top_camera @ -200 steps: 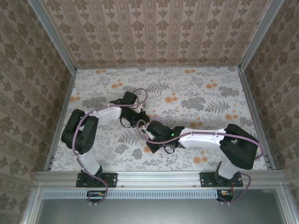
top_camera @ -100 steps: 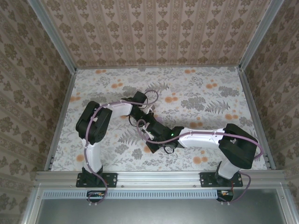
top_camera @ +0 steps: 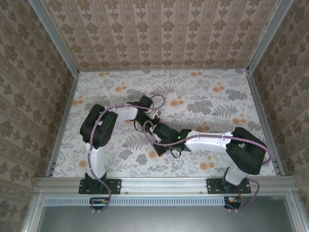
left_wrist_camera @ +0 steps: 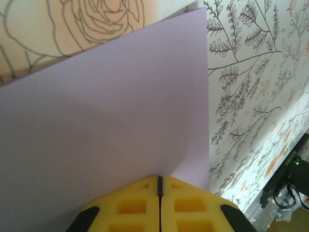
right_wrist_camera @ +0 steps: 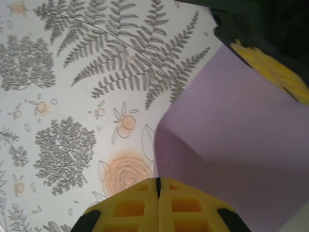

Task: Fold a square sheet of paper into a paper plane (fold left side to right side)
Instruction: Third fold the triangle at the center of the table.

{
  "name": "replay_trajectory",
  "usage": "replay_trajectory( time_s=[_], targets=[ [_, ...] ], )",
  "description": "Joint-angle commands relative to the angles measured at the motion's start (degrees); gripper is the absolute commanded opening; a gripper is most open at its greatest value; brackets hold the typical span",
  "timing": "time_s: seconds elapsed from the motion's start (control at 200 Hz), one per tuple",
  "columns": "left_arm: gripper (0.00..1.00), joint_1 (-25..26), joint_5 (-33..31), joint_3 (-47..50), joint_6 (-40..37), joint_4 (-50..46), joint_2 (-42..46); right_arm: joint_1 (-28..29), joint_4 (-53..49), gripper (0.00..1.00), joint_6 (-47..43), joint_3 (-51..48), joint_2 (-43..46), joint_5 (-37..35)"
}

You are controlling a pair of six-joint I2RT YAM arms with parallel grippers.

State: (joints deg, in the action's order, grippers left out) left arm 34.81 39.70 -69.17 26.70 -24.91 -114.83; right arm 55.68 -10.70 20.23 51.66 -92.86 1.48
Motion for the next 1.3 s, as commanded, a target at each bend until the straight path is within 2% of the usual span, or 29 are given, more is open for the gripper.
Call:
replay_trajectory(
  time_s=[0.0,0.67,1.295],
  targets=[
    [0.07,0.8,-1.8,0.3,-1.6,-1.7,-2.5,-0.8,-3.1,0.0,1.1,0.4,-0.7,-3.1],
    [0.05,1.1,-1.6,0.7,-1.1,-1.1,-2.6,-4.0,-8.5,0.0,2.7,3.4,-3.7,-11.5],
    [0.05,1.1,-1.6,0.8,-1.0,-1.0,-2.6,-5.4,-9.6,0.0,4.8,4.3,-5.7,-13.7]
  ],
)
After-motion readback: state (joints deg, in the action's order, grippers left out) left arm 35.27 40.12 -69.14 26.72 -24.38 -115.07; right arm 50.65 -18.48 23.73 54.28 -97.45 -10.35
